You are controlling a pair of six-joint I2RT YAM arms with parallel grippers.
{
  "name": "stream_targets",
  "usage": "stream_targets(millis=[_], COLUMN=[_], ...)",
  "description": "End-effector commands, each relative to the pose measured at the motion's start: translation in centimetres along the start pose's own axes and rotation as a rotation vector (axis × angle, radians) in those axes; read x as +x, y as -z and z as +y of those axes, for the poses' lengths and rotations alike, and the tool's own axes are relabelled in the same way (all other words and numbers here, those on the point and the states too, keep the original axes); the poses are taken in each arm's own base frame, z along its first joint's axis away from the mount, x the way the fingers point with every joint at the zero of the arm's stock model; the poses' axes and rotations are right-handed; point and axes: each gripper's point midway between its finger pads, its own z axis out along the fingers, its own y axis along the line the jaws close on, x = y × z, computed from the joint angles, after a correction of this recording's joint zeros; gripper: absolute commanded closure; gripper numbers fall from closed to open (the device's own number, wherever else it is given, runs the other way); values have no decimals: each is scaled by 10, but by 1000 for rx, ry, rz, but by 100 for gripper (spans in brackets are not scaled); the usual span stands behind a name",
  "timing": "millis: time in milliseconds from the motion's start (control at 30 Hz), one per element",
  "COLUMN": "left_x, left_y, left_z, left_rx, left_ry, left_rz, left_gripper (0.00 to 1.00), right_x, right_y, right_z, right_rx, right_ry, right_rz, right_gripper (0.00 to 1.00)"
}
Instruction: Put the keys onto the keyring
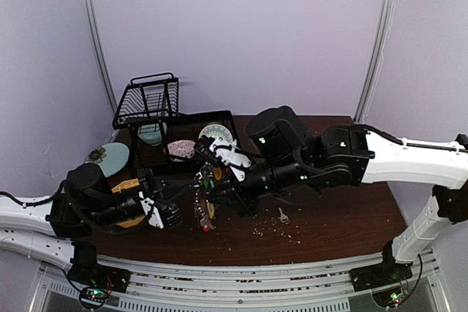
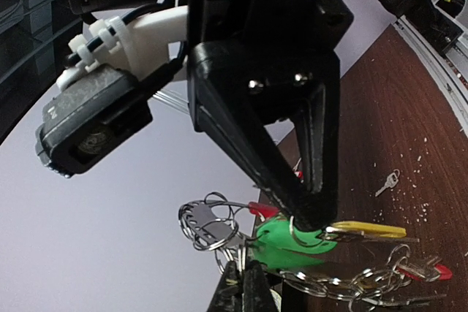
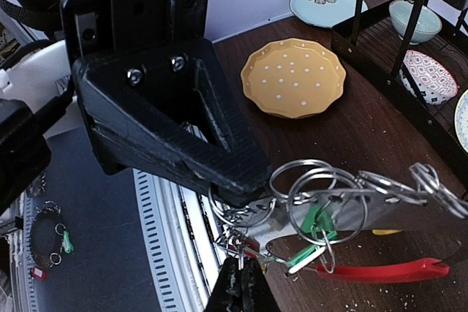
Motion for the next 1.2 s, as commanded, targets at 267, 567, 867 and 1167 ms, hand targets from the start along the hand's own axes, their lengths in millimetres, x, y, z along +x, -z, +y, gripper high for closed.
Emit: stream_targets(millis=[267, 567, 867, 1167], left_x=[-4, -3, -3, -5], left_y=[2, 4, 3, 3], left_z=[6, 3, 4, 2], left_rx=[-43, -41, -44, -41], left_ry=[-89, -110, -112, -111], left_rz=[-5, -1, 4, -7], left_gripper=[100, 100, 100, 100], right_x=[-18, -30, -27, -25], right_y=[17, 23, 15, 7], right_z=[10, 13, 4, 1], right_rx=[-41, -61, -13, 0], right_ry=[-77, -102, -116, -130], right_rz=[-102, -169, -145, -134], right_gripper=[100, 100, 100, 100])
